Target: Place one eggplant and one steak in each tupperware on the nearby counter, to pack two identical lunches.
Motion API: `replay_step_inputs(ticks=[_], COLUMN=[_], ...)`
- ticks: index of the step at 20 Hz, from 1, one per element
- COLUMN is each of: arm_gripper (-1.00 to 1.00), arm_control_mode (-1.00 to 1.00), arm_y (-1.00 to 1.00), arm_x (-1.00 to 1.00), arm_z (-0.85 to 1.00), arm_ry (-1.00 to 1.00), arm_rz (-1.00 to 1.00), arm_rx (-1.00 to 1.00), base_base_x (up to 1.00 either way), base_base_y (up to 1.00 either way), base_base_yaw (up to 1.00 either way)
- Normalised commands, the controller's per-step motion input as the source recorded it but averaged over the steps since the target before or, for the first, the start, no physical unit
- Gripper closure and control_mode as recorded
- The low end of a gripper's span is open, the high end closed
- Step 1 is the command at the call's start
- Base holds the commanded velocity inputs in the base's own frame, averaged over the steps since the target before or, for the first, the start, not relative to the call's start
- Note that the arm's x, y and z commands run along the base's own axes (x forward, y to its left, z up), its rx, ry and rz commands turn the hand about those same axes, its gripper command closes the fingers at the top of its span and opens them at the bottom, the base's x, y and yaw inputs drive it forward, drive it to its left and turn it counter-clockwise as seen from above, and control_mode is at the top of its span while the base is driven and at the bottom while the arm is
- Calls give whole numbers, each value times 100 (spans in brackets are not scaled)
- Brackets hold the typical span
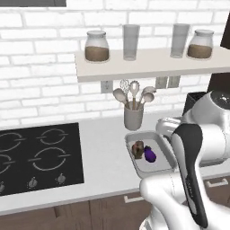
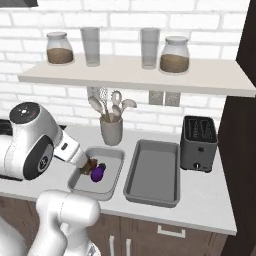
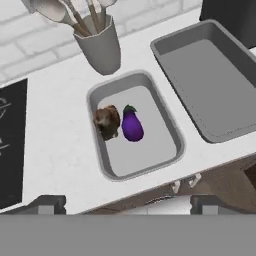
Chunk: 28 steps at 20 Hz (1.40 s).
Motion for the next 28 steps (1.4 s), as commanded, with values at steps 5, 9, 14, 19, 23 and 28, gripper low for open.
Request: replay_step_inputs(ticks=[5,9,14,19,23,28], arm_gripper=[-100,-100,-100,-100,-100,-100], arm_control_mode=[100,100,100,100,100,100], arm_y=[0,0,0,0,0,0], arm_x=[-60,0,0,0,0,0], arm_z=[36,0,0,0,0,0], arm_ry=[-22,0,0,0,0,0], arm_rz=[-4,0,0,0,0,0], arm_rx=[0,0,0,0,0,0], base_base_x=[-40,-100,-100,-100,-81,-15], base_base_y=[0,0,0,8,2,-86], base_base_yaw=[0,0,-4,-50,-68,-49])
